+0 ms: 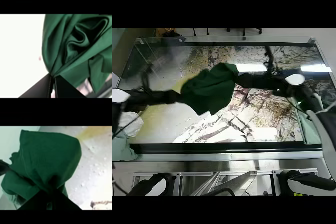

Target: Fold the shirts.

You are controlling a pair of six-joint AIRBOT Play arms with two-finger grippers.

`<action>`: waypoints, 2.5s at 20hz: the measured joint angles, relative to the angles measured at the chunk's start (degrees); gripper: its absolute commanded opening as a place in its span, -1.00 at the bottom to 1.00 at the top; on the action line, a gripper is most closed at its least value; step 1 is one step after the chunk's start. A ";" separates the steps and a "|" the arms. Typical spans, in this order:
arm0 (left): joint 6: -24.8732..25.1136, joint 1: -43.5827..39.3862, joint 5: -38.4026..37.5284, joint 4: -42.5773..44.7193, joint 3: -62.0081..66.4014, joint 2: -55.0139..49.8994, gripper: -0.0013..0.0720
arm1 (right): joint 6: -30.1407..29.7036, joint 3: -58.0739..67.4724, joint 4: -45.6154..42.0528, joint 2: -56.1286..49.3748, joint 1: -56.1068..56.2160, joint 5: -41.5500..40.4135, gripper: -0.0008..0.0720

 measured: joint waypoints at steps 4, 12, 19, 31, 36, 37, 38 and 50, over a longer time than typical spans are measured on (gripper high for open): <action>-2.69 1.64 -0.50 0.20 11.87 9.60 -0.93 | 0.63 4.68 0.48 7.10 -2.49 5.22 -0.92; -7.48 -0.15 -6.05 1.86 11.58 15.50 -0.93 | 2.58 6.75 -3.32 6.58 -2.05 13.51 -0.92; -7.76 -11.28 -3.28 1.42 -11.52 8.50 -0.93 | 5.25 -1.88 -12.50 -1.49 0.44 17.73 -0.92; 0.61 -19.47 3.19 1.07 -19.43 -18.67 0.56 | 2.05 -16.33 -15.52 -13.25 0.50 9.79 -0.02; 2.12 -13.66 -6.78 1.05 -15.21 -21.20 0.49 | 2.23 -16.50 -15.80 -10.82 -1.40 12.87 -0.02; 2.16 -12.59 -7.63 1.03 -15.78 -20.68 0.49 | 2.36 -16.50 -15.80 -10.16 -1.53 13.73 -0.02; 2.21 -11.61 -8.09 1.01 -17.05 -19.87 0.49 | 2.56 -16.55 -15.78 -9.55 -1.60 14.40 -0.02; 7.74 -17.09 2.54 -9.79 -29.11 -14.45 0.49 | 4.09 -16.20 -15.47 -6.60 -1.38 18.25 -0.92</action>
